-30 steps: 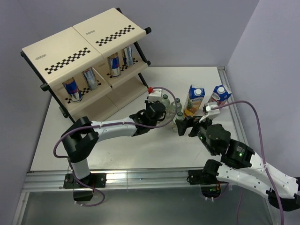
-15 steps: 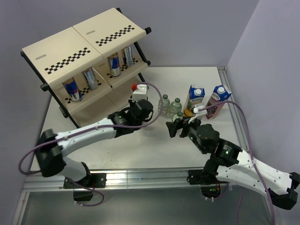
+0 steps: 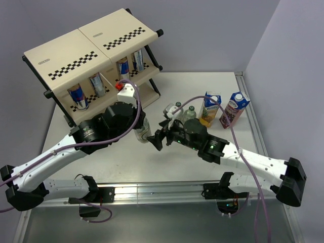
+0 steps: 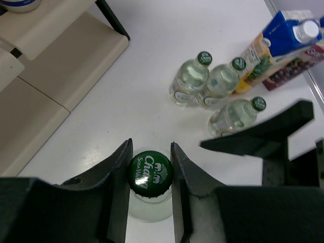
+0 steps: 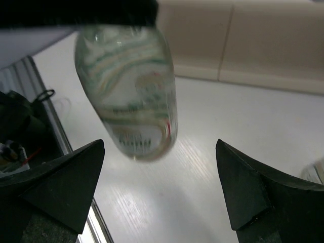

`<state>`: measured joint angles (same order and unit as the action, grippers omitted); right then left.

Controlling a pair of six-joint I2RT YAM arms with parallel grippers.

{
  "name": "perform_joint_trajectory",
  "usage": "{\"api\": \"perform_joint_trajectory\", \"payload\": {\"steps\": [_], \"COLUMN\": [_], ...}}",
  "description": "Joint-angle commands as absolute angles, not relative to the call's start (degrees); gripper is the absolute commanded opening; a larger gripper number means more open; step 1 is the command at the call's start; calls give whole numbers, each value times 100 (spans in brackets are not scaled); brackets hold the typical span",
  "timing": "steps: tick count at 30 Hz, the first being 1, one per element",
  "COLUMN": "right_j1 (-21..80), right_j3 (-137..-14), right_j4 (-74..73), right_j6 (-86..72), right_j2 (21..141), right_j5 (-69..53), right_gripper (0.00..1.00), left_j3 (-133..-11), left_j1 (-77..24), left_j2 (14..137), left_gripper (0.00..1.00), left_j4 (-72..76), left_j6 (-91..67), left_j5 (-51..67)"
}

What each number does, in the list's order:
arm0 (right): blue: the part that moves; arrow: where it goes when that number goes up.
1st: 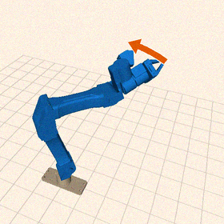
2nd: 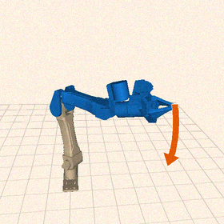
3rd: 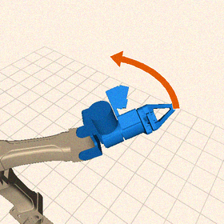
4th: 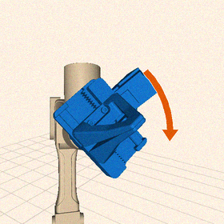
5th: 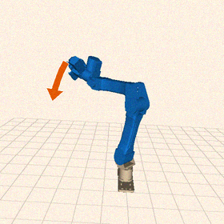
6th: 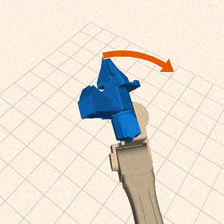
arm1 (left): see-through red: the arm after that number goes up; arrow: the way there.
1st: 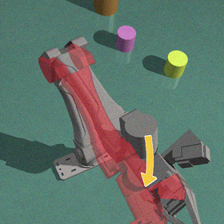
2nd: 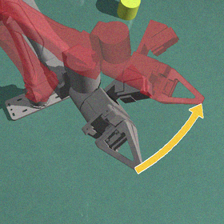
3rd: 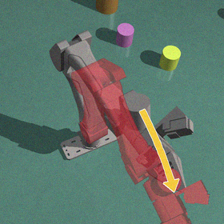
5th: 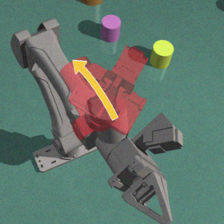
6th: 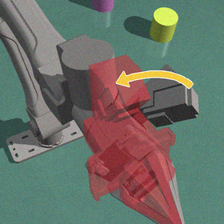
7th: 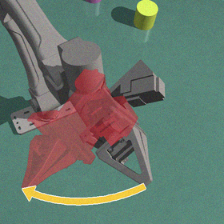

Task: Place and organize the beverage onto the shelf
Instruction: Pick up the drink from the center of the board.

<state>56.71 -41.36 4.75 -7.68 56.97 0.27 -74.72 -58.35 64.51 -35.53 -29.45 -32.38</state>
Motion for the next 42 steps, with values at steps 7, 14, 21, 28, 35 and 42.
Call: {"api": "perform_joint_trajectory", "payload": {"steps": [7,14,21,28,35,42], "right_j1": [5634,5651,5660,5669,5669,5669], "right_j3": [-5650,-5495,-5563,-5660,-5345,-5352], "right_j4": [1118,1326,1450,1546,2608,3612], "right_j6": [-615,-756,-765,-703,-633,-747], "right_j2": [7082,7330,7567,7673,7568,7664], "right_j5": [-825,-1388,-1644,-1608,-1933,-2294], "right_gripper": [93,90,86,69,0,0], "left_j3": [-8086,-7901,-7945,-7893,-7848,-7892], "left_j1": [-5845,-5845,-5845,-5845,-5845,-5845], "left_j2": [6127,5827,5880,5828,5748,5713], "left_gripper": [0,0,0,0,25,91], "left_j4": [-3762,-3411,-3287,-3156,-3146,-3217], "left_j6": [-2584,-2452,-2277,-2259,-2188,-2268], "left_j5": [-2689,-2865,-2488,-2225,-2275,-2636]}}
